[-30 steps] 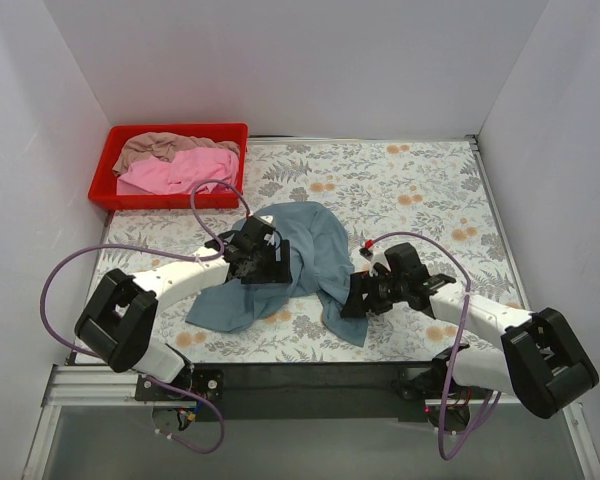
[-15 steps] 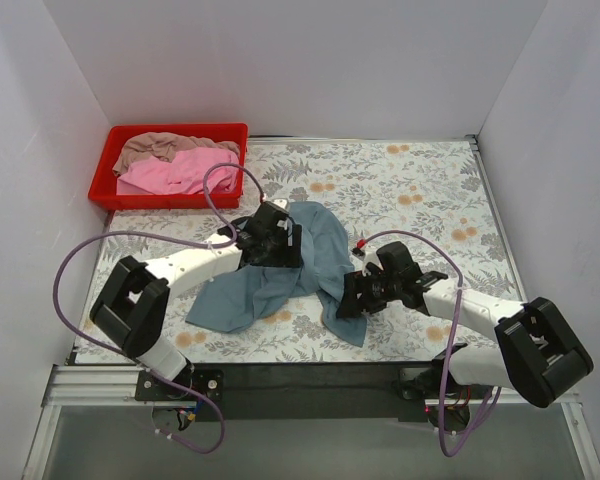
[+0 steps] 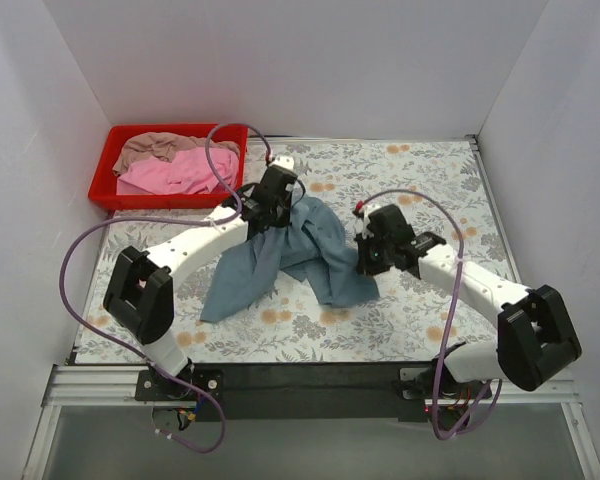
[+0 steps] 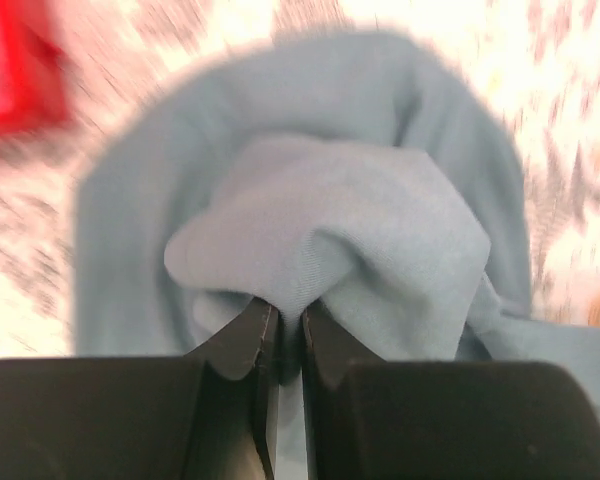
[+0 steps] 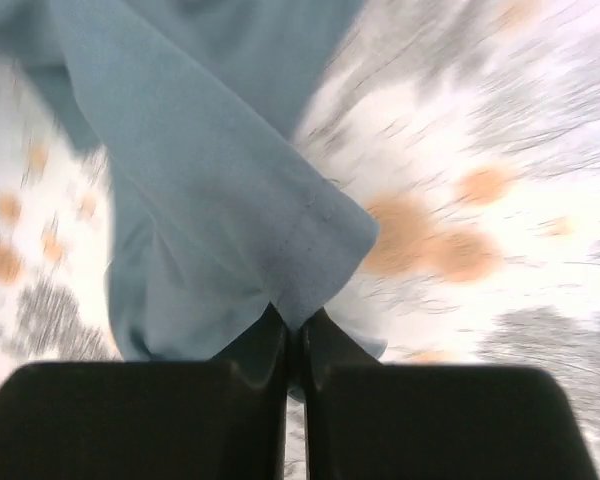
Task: Fold and stack the t-shirts
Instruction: Flatten the tshirt out
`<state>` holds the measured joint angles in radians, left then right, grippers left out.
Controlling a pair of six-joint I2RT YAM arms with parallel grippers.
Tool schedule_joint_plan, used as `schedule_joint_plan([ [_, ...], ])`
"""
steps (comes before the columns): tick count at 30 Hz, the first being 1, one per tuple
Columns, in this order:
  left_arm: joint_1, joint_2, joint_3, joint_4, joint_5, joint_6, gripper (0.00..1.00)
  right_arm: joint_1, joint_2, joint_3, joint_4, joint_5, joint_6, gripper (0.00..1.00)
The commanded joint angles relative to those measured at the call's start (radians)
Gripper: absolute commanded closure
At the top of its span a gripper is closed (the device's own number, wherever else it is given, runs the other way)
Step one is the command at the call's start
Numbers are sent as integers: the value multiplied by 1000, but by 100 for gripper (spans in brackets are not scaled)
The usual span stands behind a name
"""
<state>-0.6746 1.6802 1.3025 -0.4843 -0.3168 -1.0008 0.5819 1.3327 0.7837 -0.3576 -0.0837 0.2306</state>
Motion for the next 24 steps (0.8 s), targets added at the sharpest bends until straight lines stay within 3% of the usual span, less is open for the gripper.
schedule_joint_plan([
  [1,113,6,290,-19,-165,134,100,-92,-6,309,-188,472,-141,99],
  [5,182,-9,567,-25,-238,224,100,-206,-67,701,-207,599,-230,99],
  [7,181,-97,536,22,-233,234,100,-211,-137,752,-204,581,-319,99],
  [11,179,-508,70,151,-125,124,95,-211,-405,564,-205,423,-307,99],
  [13,179,-713,-148,132,-87,-60,85,-212,-559,429,-219,314,-249,99],
  [14,179,-852,-286,80,-67,-153,64,-212,-661,339,-224,217,-203,87],
  [16,178,-1044,-448,5,-54,-250,48,-212,-792,220,-234,57,-165,70],
  [17,178,-1098,-482,-28,-51,-287,48,-211,-828,191,-245,12,-152,64],
  [18,179,-1146,-514,-60,-54,-361,41,-211,-858,160,-257,-29,-131,54],
  [20,179,-1250,-555,-124,-64,-410,33,-211,-918,96,-288,-128,-125,48],
  [24,179,-1297,-543,-267,-62,-446,31,-211,-942,40,-288,-261,-140,37],
])
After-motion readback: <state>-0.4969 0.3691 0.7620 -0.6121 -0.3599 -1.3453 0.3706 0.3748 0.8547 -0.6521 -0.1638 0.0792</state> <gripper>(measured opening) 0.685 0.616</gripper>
